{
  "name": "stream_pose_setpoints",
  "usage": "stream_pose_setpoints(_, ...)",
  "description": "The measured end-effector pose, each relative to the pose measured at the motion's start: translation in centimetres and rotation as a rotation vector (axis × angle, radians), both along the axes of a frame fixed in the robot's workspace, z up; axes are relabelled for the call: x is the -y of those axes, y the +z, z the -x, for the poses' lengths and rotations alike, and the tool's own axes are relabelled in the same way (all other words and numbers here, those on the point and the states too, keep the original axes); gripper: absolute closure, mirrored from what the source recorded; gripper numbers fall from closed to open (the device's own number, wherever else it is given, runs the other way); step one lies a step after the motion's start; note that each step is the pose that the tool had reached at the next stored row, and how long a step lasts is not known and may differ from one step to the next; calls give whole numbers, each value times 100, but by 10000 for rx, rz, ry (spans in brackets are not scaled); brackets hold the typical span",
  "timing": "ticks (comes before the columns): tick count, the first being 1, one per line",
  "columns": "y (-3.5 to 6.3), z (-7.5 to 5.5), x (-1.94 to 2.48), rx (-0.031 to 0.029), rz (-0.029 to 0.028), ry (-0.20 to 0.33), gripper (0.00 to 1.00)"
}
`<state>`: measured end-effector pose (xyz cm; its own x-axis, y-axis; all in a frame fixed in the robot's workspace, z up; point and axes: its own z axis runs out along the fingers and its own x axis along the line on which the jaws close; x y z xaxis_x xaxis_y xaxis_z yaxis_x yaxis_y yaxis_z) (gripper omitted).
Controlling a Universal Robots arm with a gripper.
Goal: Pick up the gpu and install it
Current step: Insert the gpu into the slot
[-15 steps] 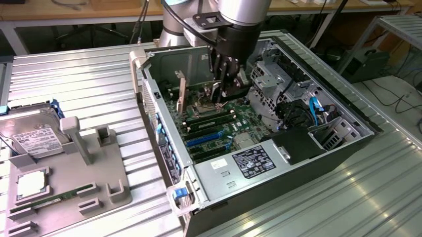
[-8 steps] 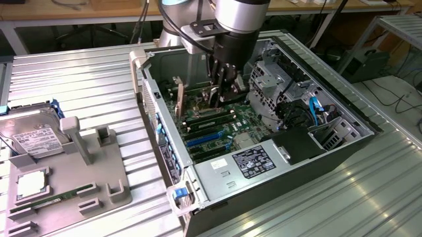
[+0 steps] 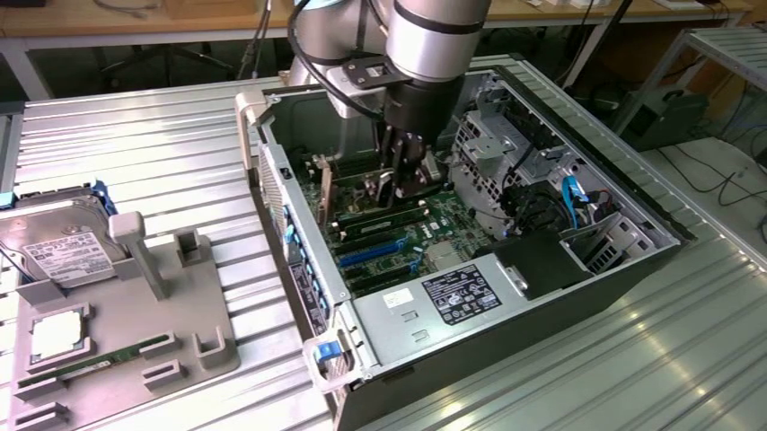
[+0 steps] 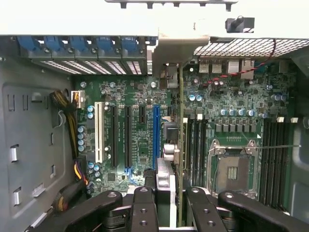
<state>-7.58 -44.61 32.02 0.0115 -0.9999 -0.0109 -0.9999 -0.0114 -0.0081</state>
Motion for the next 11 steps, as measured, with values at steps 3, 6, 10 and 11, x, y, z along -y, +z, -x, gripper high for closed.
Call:
stream_pose_setpoints(3, -53, 1, 0, 54, 0, 23, 72)
stream_pose_setpoints(6, -82, 1, 0, 82, -2, 28, 72)
stream_pose_setpoints(10, -160, 4, 1, 83, -1, -23, 72)
stream_pose_setpoints(11, -168, 4, 2, 83, -1, -25, 72)
